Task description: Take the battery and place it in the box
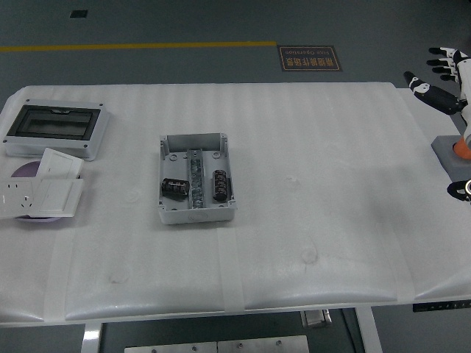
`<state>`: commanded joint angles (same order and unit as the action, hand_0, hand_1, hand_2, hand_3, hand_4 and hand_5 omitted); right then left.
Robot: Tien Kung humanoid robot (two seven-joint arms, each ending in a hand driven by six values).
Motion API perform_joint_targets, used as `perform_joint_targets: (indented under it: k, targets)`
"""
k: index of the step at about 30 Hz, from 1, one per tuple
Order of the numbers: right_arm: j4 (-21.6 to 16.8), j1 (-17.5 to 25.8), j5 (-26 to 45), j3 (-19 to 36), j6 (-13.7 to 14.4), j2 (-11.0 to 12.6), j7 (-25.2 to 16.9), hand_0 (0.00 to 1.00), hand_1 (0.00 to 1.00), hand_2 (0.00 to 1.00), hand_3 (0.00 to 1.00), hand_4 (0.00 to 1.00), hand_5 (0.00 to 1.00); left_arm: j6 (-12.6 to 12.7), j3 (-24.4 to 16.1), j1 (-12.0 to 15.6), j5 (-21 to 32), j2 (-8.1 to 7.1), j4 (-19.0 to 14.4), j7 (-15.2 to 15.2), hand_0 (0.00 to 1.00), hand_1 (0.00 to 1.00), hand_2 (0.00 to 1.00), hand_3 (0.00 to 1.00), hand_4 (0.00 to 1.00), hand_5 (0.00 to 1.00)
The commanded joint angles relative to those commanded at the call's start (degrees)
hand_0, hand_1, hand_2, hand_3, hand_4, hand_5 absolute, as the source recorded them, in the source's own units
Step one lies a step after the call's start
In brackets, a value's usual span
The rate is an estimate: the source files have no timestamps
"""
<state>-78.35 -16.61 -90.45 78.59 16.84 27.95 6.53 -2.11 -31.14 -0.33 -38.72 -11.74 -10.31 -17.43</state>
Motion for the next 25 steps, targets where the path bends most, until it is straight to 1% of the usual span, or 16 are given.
perform_joint_targets:
  k: [4,5,10,11,13,15,18,25]
  targets:
    - [-0.15,1.68,0.26,1.49,1.64,-1.23,-1.17,0.741,0.719,0.719,0.789,0.815,0.433,-0.18,2.0,-0.01,0.7,-1.02,0.0,0.22,0.651,0.661,0.619,0.618,0.502,0.372]
    - [-0.17,2.02,0.35,1.66,1.89,-1.38,-1.37,0.738,0.717,0.718,0.787,0.815,0.43,-0.23,2.0,0.16,0.52,-1.23,0.0,0.18,0.651,0.661,0.619,0.622,0.525,0.392]
    - [0.16,3.67,0.62,1.87,2.43,-2.15,-1.83,0.738,0.717,0.718,0.787,0.815,0.43,-0.31,1.42,1.67,0.05,-2.31,0.0,-0.07,0.651,0.661,0.619,0.622,0.525,0.392]
    - [0.38,4.07,0.65,1.78,2.48,-2.51,-1.88,0.72,0.703,0.707,0.77,0.814,0.432,-0.31,1.38,2.08,0.19,-2.5,0.0,-0.12,0.651,0.661,0.619,0.623,0.528,0.395]
    - [0.71,4.66,0.53,1.43,2.53,-3.17,-1.92,0.72,0.703,0.707,0.77,0.814,0.432,-0.28,1.74,2.63,0.82,-2.74,0.0,-0.08,0.651,0.661,0.619,0.623,0.528,0.395]
    - [0.89,5.0,0.38,0.87,2.54,-3.72,-1.95,0.72,0.703,0.707,0.77,0.814,0.432,-0.18,2.81,2.9,2.21,-2.91,0.0,0.2,0.651,0.661,0.619,0.623,0.528,0.395]
    - [0.66,5.08,0.2,0.01,2.56,-3.92,-1.96,0.718,0.704,0.707,0.768,0.815,0.432,0.01,4.59,3.0,4.43,-2.9,0.0,0.78,0.651,0.662,0.619,0.624,0.528,0.398]
    - [-0.16,5.14,0.12,-2.64,2.31,-2.38,-1.54,0.712,0.701,0.704,0.768,0.813,0.431,0.38,4.48,4.97,6.6,-2.14,0.0,1.24,0.651,0.662,0.619,0.624,0.529,0.4]
